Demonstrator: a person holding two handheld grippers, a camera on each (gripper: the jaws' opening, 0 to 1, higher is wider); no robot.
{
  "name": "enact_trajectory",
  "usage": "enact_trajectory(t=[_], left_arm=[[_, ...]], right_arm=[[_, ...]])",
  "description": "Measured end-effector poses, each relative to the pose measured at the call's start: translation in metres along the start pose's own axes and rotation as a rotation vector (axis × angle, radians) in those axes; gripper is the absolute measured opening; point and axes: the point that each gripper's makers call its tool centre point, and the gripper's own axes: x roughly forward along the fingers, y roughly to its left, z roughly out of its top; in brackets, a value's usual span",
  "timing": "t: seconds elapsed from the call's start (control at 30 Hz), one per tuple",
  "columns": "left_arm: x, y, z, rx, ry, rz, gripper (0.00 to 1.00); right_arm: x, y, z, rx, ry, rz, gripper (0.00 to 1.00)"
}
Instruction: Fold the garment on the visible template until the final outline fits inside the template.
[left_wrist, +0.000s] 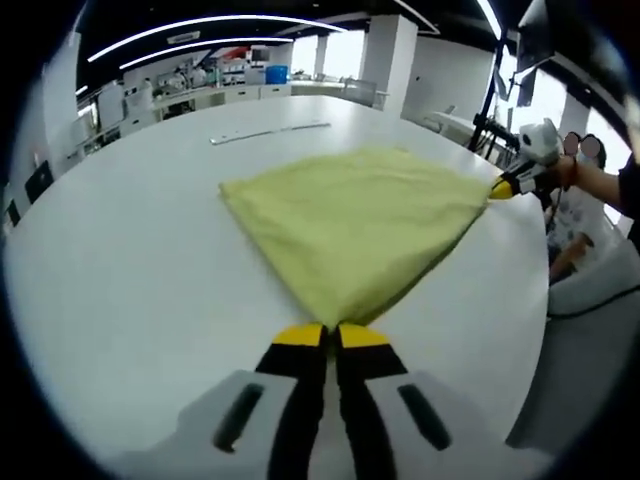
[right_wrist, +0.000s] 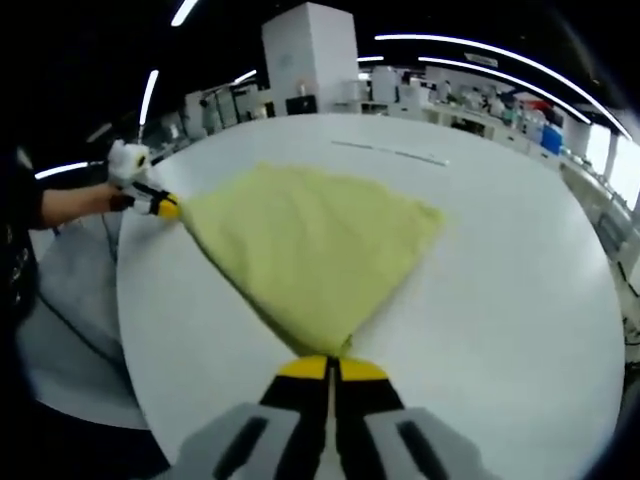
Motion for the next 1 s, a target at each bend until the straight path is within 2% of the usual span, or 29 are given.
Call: enact_trajectory(t=[0.17, 0.3, 0.43, 0.6, 0.8, 0.9, 1.0], left_arm=[[-0.003, -0.005, -0.002, 0.015, 0.006, -0.006, 0.00], [-0.008, -0.016, -0.003, 0.025, 0.006, -0.009, 0.00], [-0.011, -0.023, -0.008, 0.021, 0.012, -0.020, 0.00], [-0.013, -0.019, -0.012, 0.012, 0.010, -0.022, 0.00], [-0.011, -0.014, -0.017, 0.008, 0.010, -0.004, 0.03], [-0.015, -0.013, -0.016, -0.002, -0.001, 0.005, 0.10], [-0.019, -0.009, -0.013, -0.027, -0.031, 0.016, 0.19]], right_arm=[[-0.004, 0.001, -0.006, 0.017, 0.003, -0.006, 0.00], [-0.009, 0.002, -0.013, 0.050, -0.001, -0.011, 0.00], [-0.012, 0.006, -0.021, 0.048, 0.015, -0.013, 0.00], [-0.019, 0.005, -0.032, 0.038, 0.040, -0.019, 0.00], [-0.026, 0.003, -0.029, 0.070, 0.008, -0.027, 0.00], [-0.028, 0.008, -0.018, 0.095, -0.056, 0.009, 0.00], [-0.029, 0.004, -0.010, 0.093, -0.086, -0.014, 0.00]])
